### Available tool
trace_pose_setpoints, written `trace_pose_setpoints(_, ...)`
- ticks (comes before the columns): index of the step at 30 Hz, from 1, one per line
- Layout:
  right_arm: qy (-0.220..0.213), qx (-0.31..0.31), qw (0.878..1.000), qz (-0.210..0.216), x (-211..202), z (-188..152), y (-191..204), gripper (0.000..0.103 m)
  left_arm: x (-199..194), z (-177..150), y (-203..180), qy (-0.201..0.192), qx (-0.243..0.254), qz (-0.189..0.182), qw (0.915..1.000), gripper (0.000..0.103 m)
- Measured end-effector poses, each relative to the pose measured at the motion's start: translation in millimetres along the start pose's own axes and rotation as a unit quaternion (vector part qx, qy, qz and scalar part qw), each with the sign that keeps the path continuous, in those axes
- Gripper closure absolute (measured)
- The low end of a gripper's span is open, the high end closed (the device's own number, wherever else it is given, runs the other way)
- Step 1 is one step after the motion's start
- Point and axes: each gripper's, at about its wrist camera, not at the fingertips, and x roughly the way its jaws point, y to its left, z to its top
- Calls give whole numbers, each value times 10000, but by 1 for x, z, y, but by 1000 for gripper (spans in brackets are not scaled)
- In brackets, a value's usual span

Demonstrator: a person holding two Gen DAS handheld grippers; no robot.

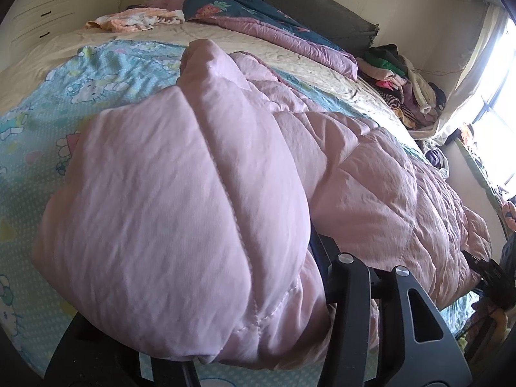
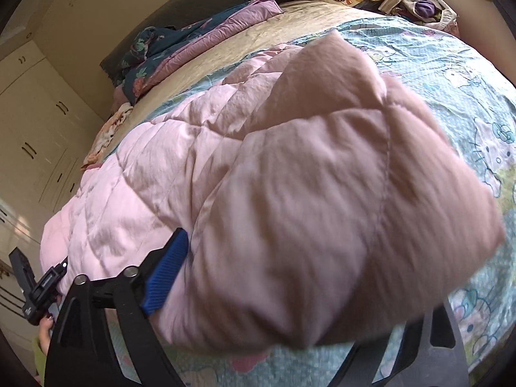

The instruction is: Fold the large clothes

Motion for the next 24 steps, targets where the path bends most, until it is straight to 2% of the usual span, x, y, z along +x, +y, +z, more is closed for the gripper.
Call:
trace_pose_setpoints(4, -79, -89, 9999, 10, -18, -10, 2, 8, -1, -1, 1, 0, -34, -20, 10000, 60)
trace_pose_setpoints(15, -674, -217, 9972, -222, -63, -32, 8, 5, -9, -6, 6, 43, -175, -101, 9998, 53)
trace_pose_setpoints(17, -723, -231, 9969, -194, -68, -31, 6, 5, -17, -7, 6, 56, -174, -68, 9998, 45)
trace_pose_setpoints(24, -857, -366, 9956, -113, -84, -38, 13, 4, -43, -13, 6, 41, -131, 61, 9999, 27)
